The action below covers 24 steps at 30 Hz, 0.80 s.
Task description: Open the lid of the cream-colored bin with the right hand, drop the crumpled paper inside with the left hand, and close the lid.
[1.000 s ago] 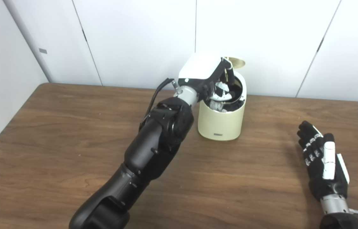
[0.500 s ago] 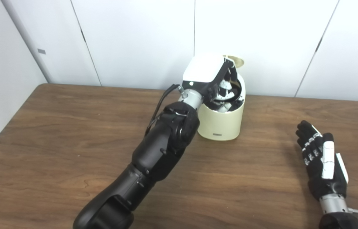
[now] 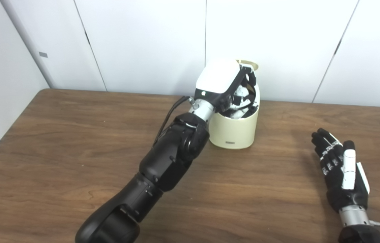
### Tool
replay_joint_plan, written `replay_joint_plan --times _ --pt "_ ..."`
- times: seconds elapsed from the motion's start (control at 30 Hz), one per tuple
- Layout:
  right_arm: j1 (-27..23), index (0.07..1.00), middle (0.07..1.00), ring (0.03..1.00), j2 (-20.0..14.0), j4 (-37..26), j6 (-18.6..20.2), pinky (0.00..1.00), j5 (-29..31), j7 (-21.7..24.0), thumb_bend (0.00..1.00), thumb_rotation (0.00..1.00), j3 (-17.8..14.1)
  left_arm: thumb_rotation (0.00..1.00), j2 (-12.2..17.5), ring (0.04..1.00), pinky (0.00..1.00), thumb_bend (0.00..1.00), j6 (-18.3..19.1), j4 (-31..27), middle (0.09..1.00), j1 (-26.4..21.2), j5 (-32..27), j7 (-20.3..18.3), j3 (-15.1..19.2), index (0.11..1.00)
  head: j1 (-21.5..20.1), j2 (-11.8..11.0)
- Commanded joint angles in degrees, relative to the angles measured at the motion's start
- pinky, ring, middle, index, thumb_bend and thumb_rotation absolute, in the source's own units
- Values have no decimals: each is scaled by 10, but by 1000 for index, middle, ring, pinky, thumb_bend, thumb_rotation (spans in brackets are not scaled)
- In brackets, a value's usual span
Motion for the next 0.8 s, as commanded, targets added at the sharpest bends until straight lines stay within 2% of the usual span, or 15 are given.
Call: replay_joint_plan --times 0.0,0.1,0.23,0.27,0.3,0.33,0.43,0.47,0.53,0.77 --pt "-3 786 811 894 -2 -7 -11 984 3 4 524 948 0 0 4 410 299 471 -5 -16 502 -36 3 5 3 529 -2 -3" --pt "-3 782 797 876 -2 -4 -15 978 3 6 522 943 -1 0 6 429 313 472 1 -20 539 -35 8 -8 -2 509 -2 -5" --pt "-3 778 776 862 -4 0 -19 994 6 9 519 945 -2 0 6 475 334 472 32 -42 569 -33 25 -46 -11 487 2 -3" --pt "-4 777 774 861 -5 2 -20 994 7 9 519 946 -3 0 5 465 380 485 41 -47 564 -33 27 -57 -13 477 3 -2" --pt "-5 778 771 860 -5 4 -20 997 9 9 517 945 -4 0 4 524 417 498 46 -50 563 -32 29 -65 -14 471 3 -2" --pt "-6 776 766 857 -5 5 -19 997 9 9 520 939 -4 29 4 569 447 512 53 -53 613 -32 32 -72 -16 483 4 -2" --pt "-6 774 758 852 -7 3 -16 1000 10 9 525 934 -4 54 2 647 506 522 76 -61 672 -32 34 -99 -18 492 4 -2" --pt "-6 776 763 856 -7 2 -14 1000 11 9 523 934 -4 52 2 658 513 715 82 -64 682 -32 34 -105 -19 555 4 -2" --pt "-6 779 768 859 -7 2 -13 1000 12 8 526 932 -5 55 2 677 528 884 90 -67 697 -32 34 -112 -19 612 16 -5" --pt "-5 767 772 872 -11 9 -22 999 14 15 489 976 -5 6 5 720 604 962 96 -63 729 -32 28 -120 -20 659 20 -7"
